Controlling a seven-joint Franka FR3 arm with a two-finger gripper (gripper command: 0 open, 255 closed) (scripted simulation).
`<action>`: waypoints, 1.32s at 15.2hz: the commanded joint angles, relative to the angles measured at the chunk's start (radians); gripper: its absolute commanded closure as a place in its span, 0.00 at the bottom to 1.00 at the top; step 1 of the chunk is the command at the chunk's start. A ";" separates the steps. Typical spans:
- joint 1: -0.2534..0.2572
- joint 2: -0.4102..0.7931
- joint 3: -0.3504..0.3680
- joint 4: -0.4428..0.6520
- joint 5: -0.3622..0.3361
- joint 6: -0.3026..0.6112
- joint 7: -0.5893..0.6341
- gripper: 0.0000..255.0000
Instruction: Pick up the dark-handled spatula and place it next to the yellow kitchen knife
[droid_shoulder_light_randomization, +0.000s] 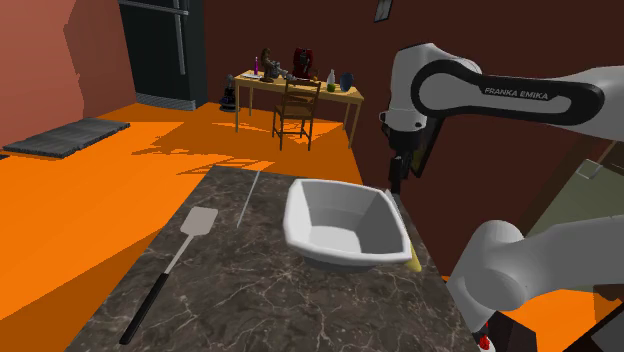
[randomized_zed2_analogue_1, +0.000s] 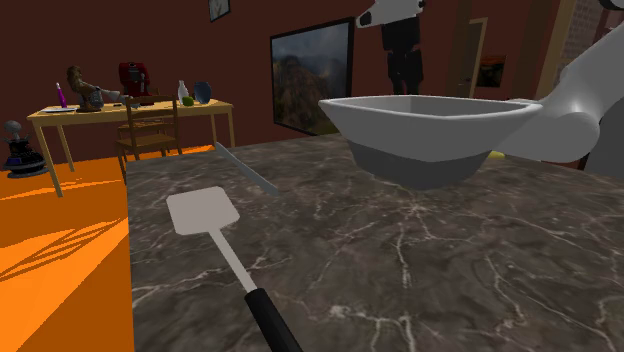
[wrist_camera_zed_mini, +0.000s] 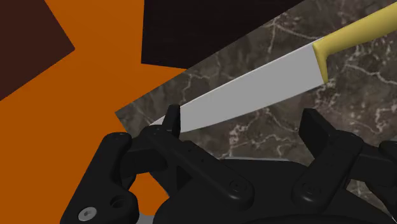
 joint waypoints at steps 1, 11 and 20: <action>0.000 0.000 0.000 0.000 0.000 0.000 0.000 0.00; 0.074 0.027 0.213 0.006 0.230 0.047 0.451 0.00; 0.153 0.121 0.283 0.056 -0.019 0.095 0.720 0.00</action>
